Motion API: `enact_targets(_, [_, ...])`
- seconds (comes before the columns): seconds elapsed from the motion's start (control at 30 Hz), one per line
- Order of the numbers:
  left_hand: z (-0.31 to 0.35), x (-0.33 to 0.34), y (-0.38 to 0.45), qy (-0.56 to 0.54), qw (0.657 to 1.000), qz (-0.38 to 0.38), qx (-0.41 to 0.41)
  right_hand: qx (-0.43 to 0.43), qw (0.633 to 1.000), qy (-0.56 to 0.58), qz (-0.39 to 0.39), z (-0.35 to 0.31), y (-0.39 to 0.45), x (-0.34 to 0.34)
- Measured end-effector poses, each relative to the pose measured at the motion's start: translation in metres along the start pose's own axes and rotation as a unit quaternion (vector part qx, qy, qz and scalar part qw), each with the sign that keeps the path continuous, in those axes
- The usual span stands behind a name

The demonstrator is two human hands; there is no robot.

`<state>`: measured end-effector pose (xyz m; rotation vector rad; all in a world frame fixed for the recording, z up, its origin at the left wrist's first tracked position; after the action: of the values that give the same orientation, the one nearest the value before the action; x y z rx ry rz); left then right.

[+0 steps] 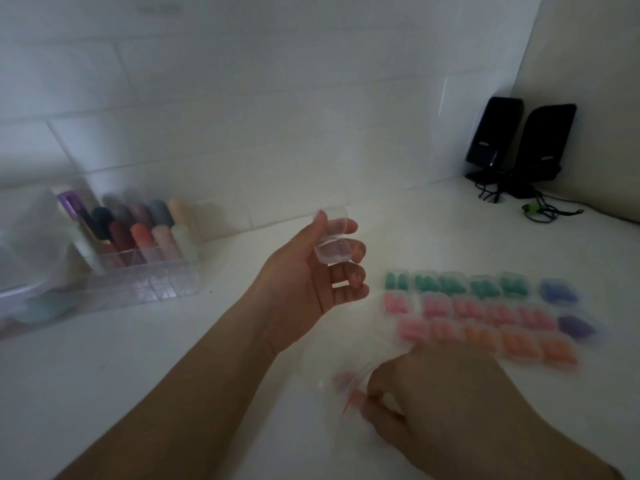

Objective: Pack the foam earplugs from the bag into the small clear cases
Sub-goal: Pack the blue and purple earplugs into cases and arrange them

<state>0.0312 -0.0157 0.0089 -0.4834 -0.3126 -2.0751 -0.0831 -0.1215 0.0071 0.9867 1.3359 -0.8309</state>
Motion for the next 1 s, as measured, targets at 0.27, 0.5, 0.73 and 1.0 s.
enact_targets(0.27, [-0.008,0.016,-0.004,0.14,0.986,0.001,0.086,-0.01,0.887,0.447,0.114,0.035,-0.004,-0.051])
enact_targets(0.5, [-0.017,0.028,-0.007,0.116,0.987,-0.08,0.078,0.111,0.854,0.351,0.368,0.044,0.005,-0.038])
enact_targets(0.73, [-0.019,0.03,-0.008,0.076,0.991,-0.089,0.065,0.101,0.865,0.27,0.41,0.033,0.016,-0.032])
enact_targets(1.0, [-0.023,0.028,-0.006,-0.017,0.994,-0.102,0.025,0.064,0.876,0.302,0.37,0.033,0.024,-0.028])
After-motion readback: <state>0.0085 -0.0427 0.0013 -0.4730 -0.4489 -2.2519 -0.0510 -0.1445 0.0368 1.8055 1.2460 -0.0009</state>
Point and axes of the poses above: each hand's wrist, its own y-axis towards the middle knuckle, its own x-axis out of the palm, z = x × y, the point moved 4 cm from there along y, towards the middle knuckle
